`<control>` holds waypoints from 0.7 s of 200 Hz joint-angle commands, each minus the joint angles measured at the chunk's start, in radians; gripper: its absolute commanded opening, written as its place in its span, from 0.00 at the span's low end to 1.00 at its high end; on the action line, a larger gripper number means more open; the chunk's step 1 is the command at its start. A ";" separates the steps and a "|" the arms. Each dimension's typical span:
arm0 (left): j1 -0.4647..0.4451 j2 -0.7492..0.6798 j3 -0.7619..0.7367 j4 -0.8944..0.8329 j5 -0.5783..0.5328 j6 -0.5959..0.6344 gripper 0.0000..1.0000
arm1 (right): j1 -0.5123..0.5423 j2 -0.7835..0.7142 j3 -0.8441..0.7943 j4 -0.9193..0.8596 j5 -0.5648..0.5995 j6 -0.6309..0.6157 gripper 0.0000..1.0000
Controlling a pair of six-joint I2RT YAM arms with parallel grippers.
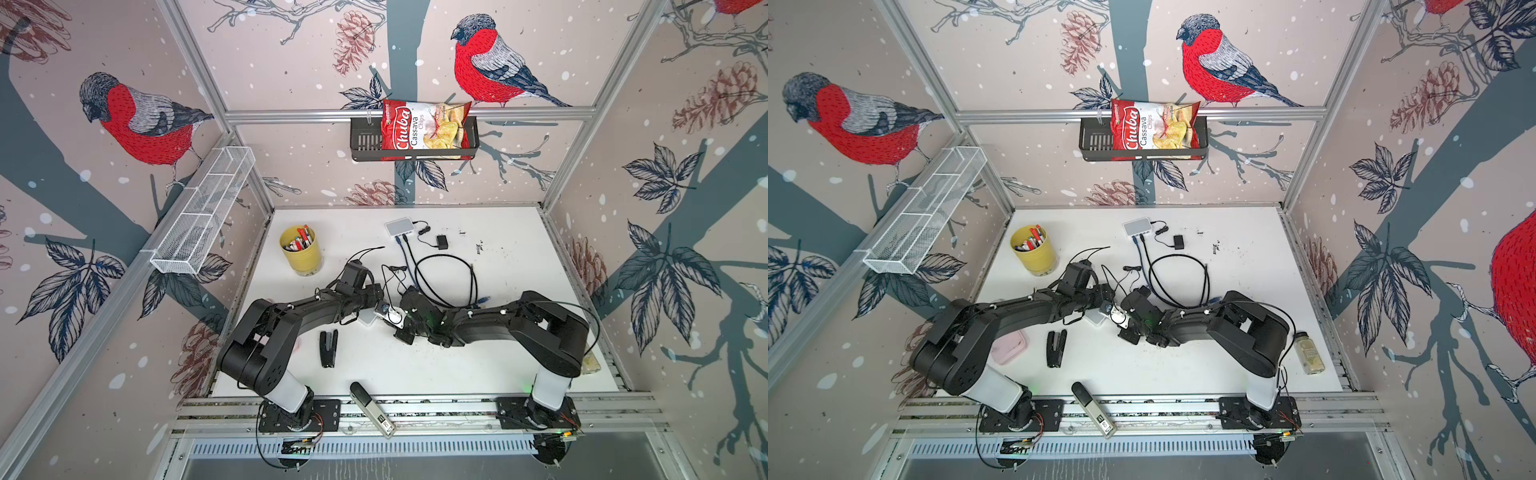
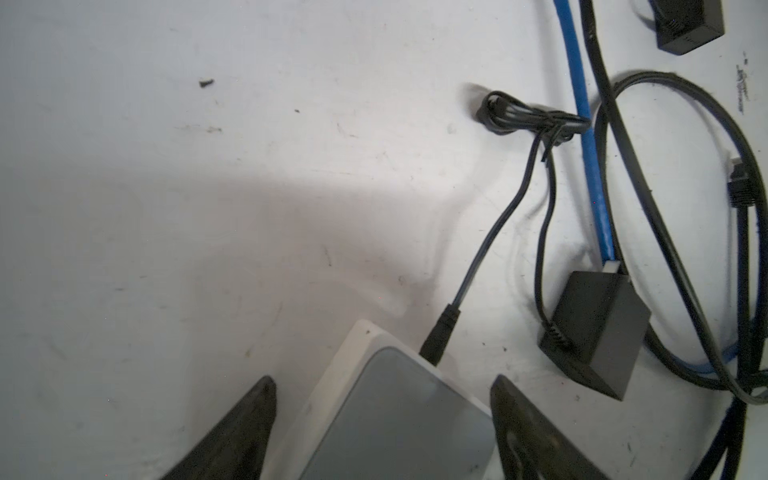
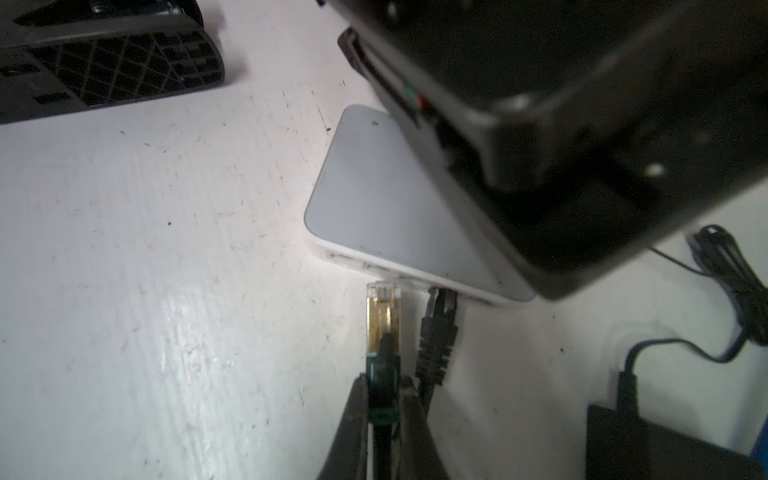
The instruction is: Insert the plug into the switch port
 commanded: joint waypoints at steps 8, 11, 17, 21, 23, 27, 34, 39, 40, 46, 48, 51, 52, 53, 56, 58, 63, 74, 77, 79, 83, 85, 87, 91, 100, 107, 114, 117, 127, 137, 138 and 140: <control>0.000 0.003 -0.006 0.007 0.048 -0.031 0.80 | 0.007 -0.008 0.028 -0.085 -0.001 0.037 0.06; 0.001 0.003 -0.006 0.007 0.047 -0.031 0.80 | 0.007 -0.006 0.027 -0.087 -0.003 0.038 0.06; 0.000 0.004 -0.004 0.006 0.048 -0.031 0.80 | 0.007 -0.003 0.030 -0.095 -0.004 0.041 0.06; -0.001 0.004 -0.004 0.006 0.049 -0.031 0.80 | 0.009 0.000 0.032 -0.099 -0.003 0.044 0.06; 0.000 0.004 -0.006 0.006 0.048 -0.031 0.80 | 0.009 0.002 0.033 -0.102 -0.003 0.043 0.06; 0.000 0.004 -0.006 0.006 0.047 -0.031 0.80 | 0.010 0.004 0.034 -0.107 -0.002 0.046 0.06; -0.001 0.004 -0.006 0.007 0.048 -0.031 0.80 | 0.011 0.010 0.038 -0.116 0.002 0.052 0.06; -0.001 0.004 -0.008 0.006 0.047 -0.031 0.80 | 0.012 0.015 0.039 -0.124 0.006 0.055 0.06; -0.001 0.004 -0.008 0.006 0.047 -0.031 0.80 | 0.012 0.015 0.040 -0.125 0.006 0.056 0.06; 0.000 0.002 -0.007 0.007 0.048 -0.032 0.80 | 0.015 0.017 0.040 -0.131 0.008 0.060 0.05; 0.001 0.002 -0.007 0.007 0.048 -0.031 0.80 | 0.016 0.018 0.040 -0.134 0.009 0.064 0.05; -0.001 0.002 -0.006 0.007 0.048 -0.032 0.80 | 0.016 0.019 0.039 -0.136 0.012 0.067 0.05; -0.001 0.002 -0.006 0.007 0.048 -0.031 0.80 | 0.017 0.019 0.039 -0.137 0.012 0.069 0.05; -0.001 0.002 -0.006 0.007 0.048 -0.031 0.80 | 0.017 0.020 0.039 -0.137 0.013 0.070 0.05; 0.000 0.002 -0.007 0.006 0.048 -0.031 0.80 | 0.017 0.021 0.038 -0.139 0.014 0.073 0.05; -0.001 0.002 -0.007 0.006 0.048 -0.031 0.80 | 0.018 0.021 0.037 -0.140 0.013 0.074 0.05; 0.000 0.002 -0.008 0.006 0.047 -0.031 0.80 | 0.018 0.021 0.035 -0.142 0.013 0.078 0.05; 0.000 0.001 -0.010 0.008 0.048 -0.032 0.80 | 0.020 0.023 0.025 -0.137 0.020 0.090 0.05; 0.000 0.000 -0.009 0.007 0.048 -0.033 0.80 | 0.019 0.023 0.023 -0.134 0.024 0.094 0.05; 0.000 0.001 -0.009 0.007 0.048 -0.033 0.80 | 0.019 0.024 0.023 -0.133 0.027 0.097 0.05; 0.000 -0.001 -0.012 0.009 0.047 -0.033 0.80 | 0.019 0.025 0.020 -0.129 0.033 0.102 0.05; -0.001 -0.001 -0.012 0.009 0.047 -0.034 0.80 | 0.019 0.025 0.020 -0.125 0.036 0.104 0.05; -0.001 -0.001 -0.011 0.009 0.046 -0.034 0.80 | 0.020 0.024 0.019 -0.123 0.038 0.105 0.05; -0.001 -0.002 -0.013 0.009 0.045 -0.034 0.80 | 0.019 0.026 0.018 -0.118 0.042 0.109 0.05; 0.000 -0.004 -0.014 0.010 0.045 -0.035 0.80 | 0.019 0.031 0.022 -0.111 0.061 0.121 0.05; -0.001 -0.005 -0.016 0.012 0.046 -0.036 0.80 | 0.018 0.035 0.027 -0.107 0.066 0.125 0.05; -0.002 -0.005 -0.016 0.013 0.048 -0.037 0.80 | 0.019 0.040 0.032 -0.102 0.066 0.127 0.05; -0.002 -0.005 -0.016 0.013 0.048 -0.037 0.80 | 0.019 0.041 0.035 -0.099 0.068 0.131 0.05; -0.004 -0.007 -0.016 0.013 0.048 -0.040 0.80 | 0.019 0.047 0.044 -0.089 0.071 0.139 0.05; -0.007 -0.007 -0.016 0.013 0.047 -0.043 0.80 | 0.022 0.053 0.052 -0.086 0.072 0.145 0.05; -0.007 -0.007 -0.015 0.013 0.047 -0.044 0.80 | 0.022 0.054 0.053 -0.086 0.073 0.145 0.05; -0.008 -0.007 -0.016 0.013 0.048 -0.044 0.80 | 0.021 0.055 0.055 -0.086 0.074 0.145 0.05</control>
